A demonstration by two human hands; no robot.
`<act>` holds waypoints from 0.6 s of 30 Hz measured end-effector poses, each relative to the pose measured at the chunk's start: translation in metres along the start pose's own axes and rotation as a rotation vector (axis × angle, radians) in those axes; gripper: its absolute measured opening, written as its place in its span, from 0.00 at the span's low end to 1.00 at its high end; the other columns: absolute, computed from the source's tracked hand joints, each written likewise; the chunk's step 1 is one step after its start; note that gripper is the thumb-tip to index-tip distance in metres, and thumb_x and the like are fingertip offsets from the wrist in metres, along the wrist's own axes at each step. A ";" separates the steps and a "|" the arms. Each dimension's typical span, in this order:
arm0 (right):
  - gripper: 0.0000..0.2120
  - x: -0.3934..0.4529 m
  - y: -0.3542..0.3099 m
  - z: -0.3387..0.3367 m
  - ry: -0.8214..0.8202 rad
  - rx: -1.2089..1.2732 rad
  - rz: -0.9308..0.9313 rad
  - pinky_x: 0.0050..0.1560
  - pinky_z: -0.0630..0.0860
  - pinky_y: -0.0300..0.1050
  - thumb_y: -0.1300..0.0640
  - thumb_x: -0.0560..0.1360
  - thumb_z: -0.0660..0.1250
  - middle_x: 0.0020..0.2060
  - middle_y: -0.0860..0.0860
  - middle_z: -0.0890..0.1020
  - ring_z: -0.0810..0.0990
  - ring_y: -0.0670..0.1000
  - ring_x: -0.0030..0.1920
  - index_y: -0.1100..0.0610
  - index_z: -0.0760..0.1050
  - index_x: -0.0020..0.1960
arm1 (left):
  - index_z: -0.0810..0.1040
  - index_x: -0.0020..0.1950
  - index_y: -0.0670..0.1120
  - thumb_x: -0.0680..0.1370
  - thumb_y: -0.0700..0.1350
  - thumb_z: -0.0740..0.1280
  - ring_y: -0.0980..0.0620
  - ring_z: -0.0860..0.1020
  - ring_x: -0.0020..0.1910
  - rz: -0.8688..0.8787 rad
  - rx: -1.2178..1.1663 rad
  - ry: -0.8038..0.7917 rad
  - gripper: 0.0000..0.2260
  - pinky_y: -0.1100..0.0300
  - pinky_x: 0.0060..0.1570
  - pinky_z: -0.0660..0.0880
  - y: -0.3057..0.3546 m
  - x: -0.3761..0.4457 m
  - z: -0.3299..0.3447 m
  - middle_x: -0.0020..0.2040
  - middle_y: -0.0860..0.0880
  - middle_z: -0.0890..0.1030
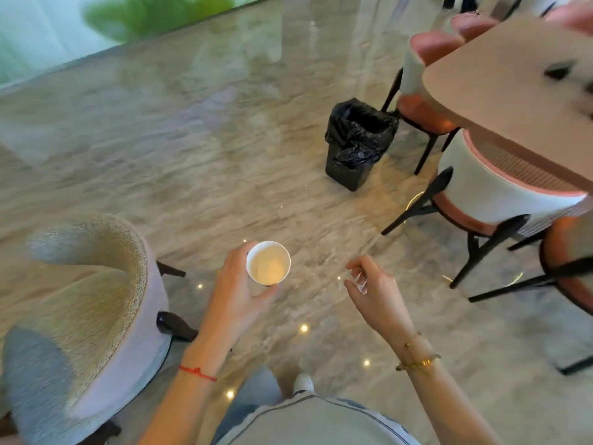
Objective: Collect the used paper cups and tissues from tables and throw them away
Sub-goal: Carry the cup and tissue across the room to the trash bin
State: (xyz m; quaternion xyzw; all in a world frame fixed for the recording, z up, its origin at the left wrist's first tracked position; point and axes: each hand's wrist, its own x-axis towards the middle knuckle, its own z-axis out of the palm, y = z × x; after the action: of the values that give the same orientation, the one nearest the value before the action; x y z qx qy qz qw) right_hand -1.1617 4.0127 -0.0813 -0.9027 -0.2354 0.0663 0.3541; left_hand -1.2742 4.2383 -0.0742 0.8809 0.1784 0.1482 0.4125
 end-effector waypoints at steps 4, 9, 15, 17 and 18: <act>0.09 0.044 0.027 -0.020 0.050 0.016 0.041 0.45 0.73 0.39 0.61 0.73 0.68 0.42 0.46 0.76 0.74 0.45 0.42 0.53 0.73 0.51 | 0.68 0.67 0.51 0.67 0.48 0.78 0.56 0.72 0.61 0.017 0.007 -0.033 0.32 0.62 0.58 0.69 0.014 0.052 0.032 0.63 0.53 0.73; 0.09 0.111 0.061 -0.034 0.101 0.004 0.091 0.45 0.74 0.41 0.60 0.73 0.68 0.42 0.46 0.76 0.74 0.45 0.42 0.53 0.72 0.52 | 0.67 0.69 0.51 0.67 0.49 0.77 0.54 0.72 0.62 0.041 -0.002 -0.097 0.33 0.56 0.59 0.72 0.019 0.134 0.072 0.64 0.54 0.72; 0.09 0.225 0.101 -0.056 0.155 -0.028 0.133 0.45 0.73 0.39 0.58 0.74 0.68 0.43 0.44 0.75 0.73 0.43 0.42 0.52 0.72 0.52 | 0.68 0.69 0.49 0.67 0.48 0.78 0.50 0.73 0.61 0.107 0.033 -0.118 0.33 0.55 0.58 0.71 0.033 0.271 0.118 0.63 0.51 0.73; 0.08 0.270 0.111 -0.066 0.180 -0.030 0.141 0.44 0.73 0.39 0.58 0.74 0.68 0.42 0.44 0.75 0.73 0.44 0.42 0.52 0.72 0.51 | 0.68 0.69 0.48 0.67 0.47 0.78 0.50 0.73 0.62 0.135 0.018 -0.135 0.33 0.53 0.59 0.72 0.041 0.322 0.130 0.64 0.50 0.73; 0.08 0.292 0.116 -0.070 0.192 -0.034 0.145 0.44 0.73 0.39 0.58 0.74 0.68 0.42 0.44 0.74 0.73 0.44 0.42 0.52 0.71 0.51 | 0.68 0.69 0.47 0.67 0.46 0.78 0.49 0.73 0.62 0.151 0.018 -0.144 0.33 0.53 0.60 0.71 0.044 0.346 0.135 0.64 0.50 0.73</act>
State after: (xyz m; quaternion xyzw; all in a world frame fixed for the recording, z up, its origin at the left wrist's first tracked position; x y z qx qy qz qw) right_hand -0.8406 4.0339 -0.0929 -0.9254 -0.1357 0.0012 0.3539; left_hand -0.9021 4.2719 -0.0834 0.9039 0.0827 0.1137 0.4039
